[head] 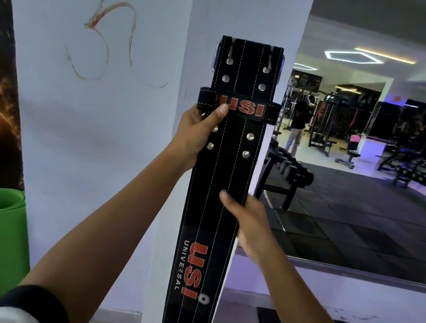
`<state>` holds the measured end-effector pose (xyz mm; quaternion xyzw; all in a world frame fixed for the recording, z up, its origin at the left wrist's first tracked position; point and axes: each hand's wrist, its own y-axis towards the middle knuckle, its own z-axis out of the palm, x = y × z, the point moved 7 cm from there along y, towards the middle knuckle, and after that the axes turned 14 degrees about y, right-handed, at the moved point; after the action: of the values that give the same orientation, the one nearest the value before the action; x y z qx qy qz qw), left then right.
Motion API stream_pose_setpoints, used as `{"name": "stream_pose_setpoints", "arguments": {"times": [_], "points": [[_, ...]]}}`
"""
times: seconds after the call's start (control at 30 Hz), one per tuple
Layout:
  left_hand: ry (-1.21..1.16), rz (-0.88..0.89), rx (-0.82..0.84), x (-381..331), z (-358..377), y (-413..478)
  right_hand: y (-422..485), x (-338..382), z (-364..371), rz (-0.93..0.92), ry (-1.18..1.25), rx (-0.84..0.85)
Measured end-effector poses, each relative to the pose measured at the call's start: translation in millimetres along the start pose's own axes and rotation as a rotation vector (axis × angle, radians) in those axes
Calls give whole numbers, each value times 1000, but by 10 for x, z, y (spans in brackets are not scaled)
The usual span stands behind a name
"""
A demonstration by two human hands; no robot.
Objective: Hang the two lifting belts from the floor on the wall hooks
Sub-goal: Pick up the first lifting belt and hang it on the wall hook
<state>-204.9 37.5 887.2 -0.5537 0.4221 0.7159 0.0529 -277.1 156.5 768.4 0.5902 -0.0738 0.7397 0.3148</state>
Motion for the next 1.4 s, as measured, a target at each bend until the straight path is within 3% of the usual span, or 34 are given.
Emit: {"name": "stream_pose_setpoints", "arguments": {"times": [0.1,0.3,0.5,0.7,1.0,1.2,1.4], "points": [[-4,20,4,-75,-20,34,118,204,119,-53,53,27],[-34,-24,-8,-46,-95,16,-240,-512,-126,167,-9,67],[-36,-1,-3,-150,-70,36,33,-114,-30,7,76,77],[-67,32,-16,-212,-80,54,-125,-523,-277,121,-286,12],[-37,50,0,-245,-13,33,369,759,220,-192,-13,32],[-115,-50,100,-135,53,-70,574,1526,347,-312,82,-83],[-54,-117,132,-331,-66,51,638,1519,311,-331,46,-167]]}}
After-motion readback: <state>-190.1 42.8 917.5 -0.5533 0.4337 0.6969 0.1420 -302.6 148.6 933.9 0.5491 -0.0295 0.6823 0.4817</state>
